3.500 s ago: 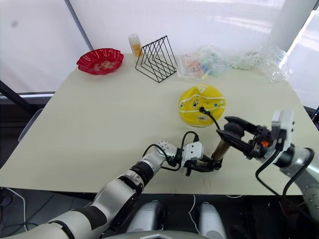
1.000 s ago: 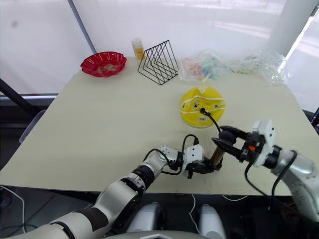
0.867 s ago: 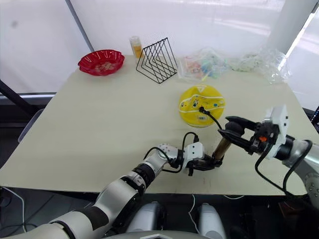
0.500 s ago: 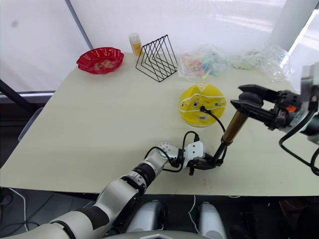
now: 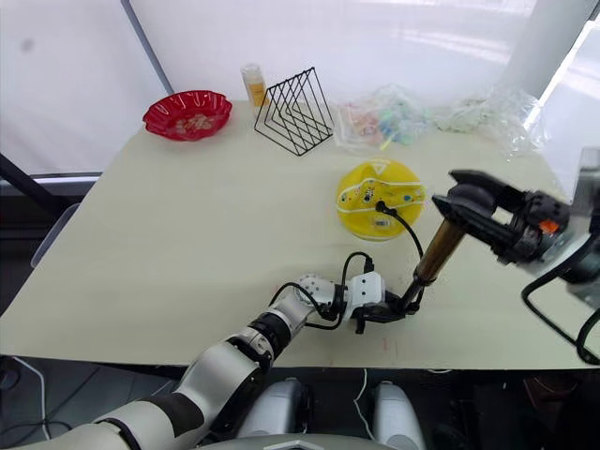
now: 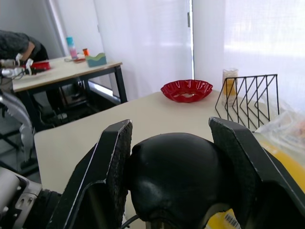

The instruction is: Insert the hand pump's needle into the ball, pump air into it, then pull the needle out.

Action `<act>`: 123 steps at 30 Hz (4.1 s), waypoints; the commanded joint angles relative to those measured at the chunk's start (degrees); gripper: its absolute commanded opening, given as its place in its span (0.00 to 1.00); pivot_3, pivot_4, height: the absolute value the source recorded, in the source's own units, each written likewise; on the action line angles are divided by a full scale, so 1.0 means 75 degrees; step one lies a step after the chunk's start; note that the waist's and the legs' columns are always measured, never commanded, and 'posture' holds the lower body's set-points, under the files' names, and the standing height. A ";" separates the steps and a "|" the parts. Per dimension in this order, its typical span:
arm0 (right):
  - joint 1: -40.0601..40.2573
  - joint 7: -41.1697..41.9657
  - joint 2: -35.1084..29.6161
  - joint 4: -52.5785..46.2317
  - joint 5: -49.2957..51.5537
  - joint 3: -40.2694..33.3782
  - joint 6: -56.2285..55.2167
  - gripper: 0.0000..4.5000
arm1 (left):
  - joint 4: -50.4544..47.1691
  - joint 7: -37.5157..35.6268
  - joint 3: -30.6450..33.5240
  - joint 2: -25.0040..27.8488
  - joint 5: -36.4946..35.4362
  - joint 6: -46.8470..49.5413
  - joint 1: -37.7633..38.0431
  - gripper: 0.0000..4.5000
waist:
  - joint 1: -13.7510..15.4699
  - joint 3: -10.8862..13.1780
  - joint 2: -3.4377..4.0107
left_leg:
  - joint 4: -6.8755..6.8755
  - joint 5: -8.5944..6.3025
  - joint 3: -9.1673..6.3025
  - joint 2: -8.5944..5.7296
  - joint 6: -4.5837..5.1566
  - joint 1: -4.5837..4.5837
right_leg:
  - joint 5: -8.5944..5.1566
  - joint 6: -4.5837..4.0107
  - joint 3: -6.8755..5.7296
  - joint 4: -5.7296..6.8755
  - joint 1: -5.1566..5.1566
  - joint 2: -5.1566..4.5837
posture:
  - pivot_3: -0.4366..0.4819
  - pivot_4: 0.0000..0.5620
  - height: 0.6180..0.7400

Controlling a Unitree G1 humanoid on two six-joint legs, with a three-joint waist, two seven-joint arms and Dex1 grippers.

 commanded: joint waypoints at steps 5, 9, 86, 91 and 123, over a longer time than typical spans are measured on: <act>0.1070 0.0179 0.0749 -0.0437 -0.1345 0.1156 -0.0738 0.46 | 0.0752 0.0181 -0.0423 0.0120 0.0643 0.0104 0.0410 0.23 | -0.0022 -0.0071 -0.0050 | -0.0012 -0.0008 0.0041 0.0011 0.0010 0.0070 | -0.0019 -0.0029 0.0037 0.0000 0.0038 0.0006 | 0.48 0.27 0.97; 0.1717 0.0575 0.1093 0.0051 -0.2994 0.2195 -0.1680 0.46 | 0.0815 0.0258 -0.0457 0.0059 0.0744 0.0240 0.0350 0.23 | -0.0017 -0.0169 -0.0100 | -0.0018 -0.0018 0.0063 0.0018 0.0025 0.0097 | -0.0023 -0.0032 0.0050 0.0000 0.0051 0.0009 | 0.48 0.27 0.97; -0.1115 -0.0945 -0.1900 0.0799 0.1357 -0.1446 0.0267 0.46 | 0.0985 0.0156 -0.0535 0.0025 0.0896 0.0289 0.0542 0.23 | 0.0107 -0.0056 0.0051 | -0.0014 -0.0020 -0.0068 -0.0009 0.0029 -0.0035 | -0.0015 -0.0027 -0.0124 -0.0112 0.0053 -0.0093 | 0.48 0.27 0.97; 0.1098 -0.0125 -0.0894 0.0413 -0.1520 0.0762 -0.0479 0.46 | 0.0988 0.0190 -0.0518 -0.0054 0.0873 0.0320 0.0510 0.23 | 0.0148 -0.0165 -0.0058 | -0.0016 -0.0031 -0.0050 -0.0020 0.0048 -0.0021 | -0.0008 -0.0012 -0.0087 -0.0114 0.0052 -0.0060 | 0.48 0.27 0.97; -0.1120 -0.0671 -0.1807 0.0693 0.0589 -0.1096 -0.0243 0.46 | 0.1011 0.0142 -0.0555 0.0003 0.0921 0.0323 0.0506 0.23 | 0.0174 -0.0063 0.0031 | -0.0022 -0.0090 0.0072 -0.0003 0.0054 0.0079 | -0.0001 0.0005 -0.0223 -0.0135 0.0097 -0.0214 | 0.48 0.27 0.97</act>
